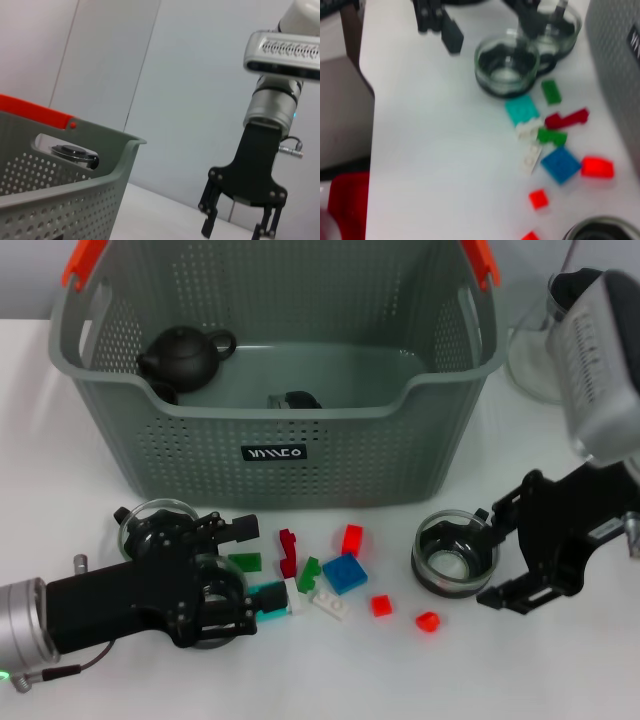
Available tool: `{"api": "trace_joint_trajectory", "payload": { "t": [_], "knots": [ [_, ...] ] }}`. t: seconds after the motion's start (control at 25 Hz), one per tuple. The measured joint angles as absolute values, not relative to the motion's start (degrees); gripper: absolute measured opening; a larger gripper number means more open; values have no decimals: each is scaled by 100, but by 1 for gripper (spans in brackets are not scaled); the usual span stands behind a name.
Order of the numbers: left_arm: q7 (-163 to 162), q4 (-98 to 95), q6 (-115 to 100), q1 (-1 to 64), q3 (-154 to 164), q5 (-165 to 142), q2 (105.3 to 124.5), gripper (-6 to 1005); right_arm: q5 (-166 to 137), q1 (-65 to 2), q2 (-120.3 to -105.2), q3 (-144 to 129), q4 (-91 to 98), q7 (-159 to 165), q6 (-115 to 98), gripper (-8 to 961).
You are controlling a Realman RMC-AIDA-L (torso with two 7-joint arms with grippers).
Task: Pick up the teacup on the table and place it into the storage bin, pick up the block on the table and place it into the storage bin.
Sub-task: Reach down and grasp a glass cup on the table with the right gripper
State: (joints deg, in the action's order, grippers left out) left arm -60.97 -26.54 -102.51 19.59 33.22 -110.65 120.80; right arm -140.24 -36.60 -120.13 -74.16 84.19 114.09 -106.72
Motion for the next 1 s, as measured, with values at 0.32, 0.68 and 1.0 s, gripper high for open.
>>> {"api": "trace_joint_trajectory", "payload": {
  "t": [0.32,0.68,1.0],
  "knots": [
    [-6073,-2645,-10236,1960,3245,-11060,12091,914,-14463,-3853,-12024,-8050,7739,11433,-9976,654],
    [-6075,-2645,-10242,1953,3176,-11056,12094,914,-14621,-4008,-12024,-8583,7255,11450,-9255,653],
    [-6085,-2645,-10246,1929,3164,-11056,12094,914,-14763,-4173,-12031,-8815,6849,11608,-9000,659]
  ]
}}
